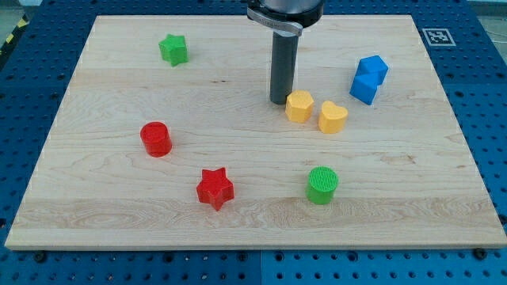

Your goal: Move the arm slightly towards the bottom center

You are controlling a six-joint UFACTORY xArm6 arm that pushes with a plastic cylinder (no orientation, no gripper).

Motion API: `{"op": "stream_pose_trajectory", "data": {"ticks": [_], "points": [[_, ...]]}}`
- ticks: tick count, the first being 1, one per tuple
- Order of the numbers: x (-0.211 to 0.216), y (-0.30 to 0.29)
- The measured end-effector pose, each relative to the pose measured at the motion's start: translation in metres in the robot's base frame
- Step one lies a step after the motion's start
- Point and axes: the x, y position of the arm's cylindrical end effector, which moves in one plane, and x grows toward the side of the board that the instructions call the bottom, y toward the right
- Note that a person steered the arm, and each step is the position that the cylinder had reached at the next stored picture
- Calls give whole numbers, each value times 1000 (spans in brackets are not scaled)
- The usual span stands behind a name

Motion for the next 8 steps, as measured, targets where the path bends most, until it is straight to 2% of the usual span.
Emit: {"op": "stream_pose_trajectory", "data": {"ticks": [3, 6, 8], "points": [[2, -18], [43, -18], [46, -18]]}}
